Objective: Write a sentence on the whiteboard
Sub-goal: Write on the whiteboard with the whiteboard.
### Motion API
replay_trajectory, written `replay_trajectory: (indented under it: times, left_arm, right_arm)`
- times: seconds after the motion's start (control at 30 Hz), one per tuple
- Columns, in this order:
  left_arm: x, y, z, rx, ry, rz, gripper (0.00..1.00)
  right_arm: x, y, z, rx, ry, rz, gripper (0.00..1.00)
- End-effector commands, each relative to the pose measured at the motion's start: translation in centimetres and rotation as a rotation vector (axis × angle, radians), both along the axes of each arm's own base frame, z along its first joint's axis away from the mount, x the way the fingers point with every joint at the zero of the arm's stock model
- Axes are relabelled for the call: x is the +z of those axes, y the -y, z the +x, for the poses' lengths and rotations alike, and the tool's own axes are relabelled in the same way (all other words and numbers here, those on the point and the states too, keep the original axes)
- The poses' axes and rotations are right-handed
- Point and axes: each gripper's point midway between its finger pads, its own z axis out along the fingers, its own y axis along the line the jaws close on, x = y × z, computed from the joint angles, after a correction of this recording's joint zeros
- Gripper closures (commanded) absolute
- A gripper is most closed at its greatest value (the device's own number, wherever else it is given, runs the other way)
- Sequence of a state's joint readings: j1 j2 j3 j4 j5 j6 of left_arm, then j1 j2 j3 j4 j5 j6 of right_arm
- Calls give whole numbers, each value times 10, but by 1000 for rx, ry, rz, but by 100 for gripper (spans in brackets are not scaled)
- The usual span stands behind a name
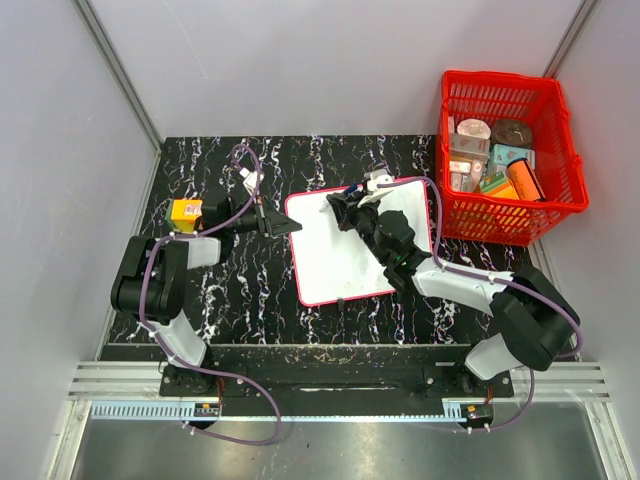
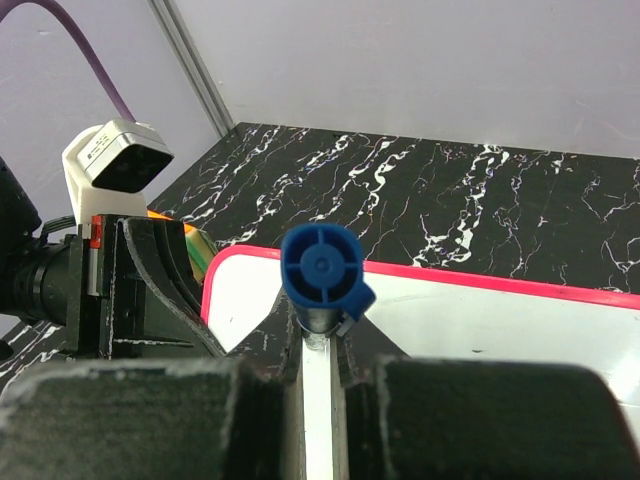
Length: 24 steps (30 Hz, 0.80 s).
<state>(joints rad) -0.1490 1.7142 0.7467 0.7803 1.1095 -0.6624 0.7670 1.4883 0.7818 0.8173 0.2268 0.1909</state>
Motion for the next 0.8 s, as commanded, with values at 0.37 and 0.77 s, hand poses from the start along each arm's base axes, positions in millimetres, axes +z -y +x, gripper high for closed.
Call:
replay_trajectory:
  times: [0.37, 0.77]
  left_arm:
    - [-2, 0, 17, 19, 195, 56, 100]
    - [-8, 3, 19, 21, 195, 90, 100]
  right_arm:
    - [-21, 10, -15, 1, -32, -6, 100]
    - [-4, 10, -22, 27, -8, 44, 100]
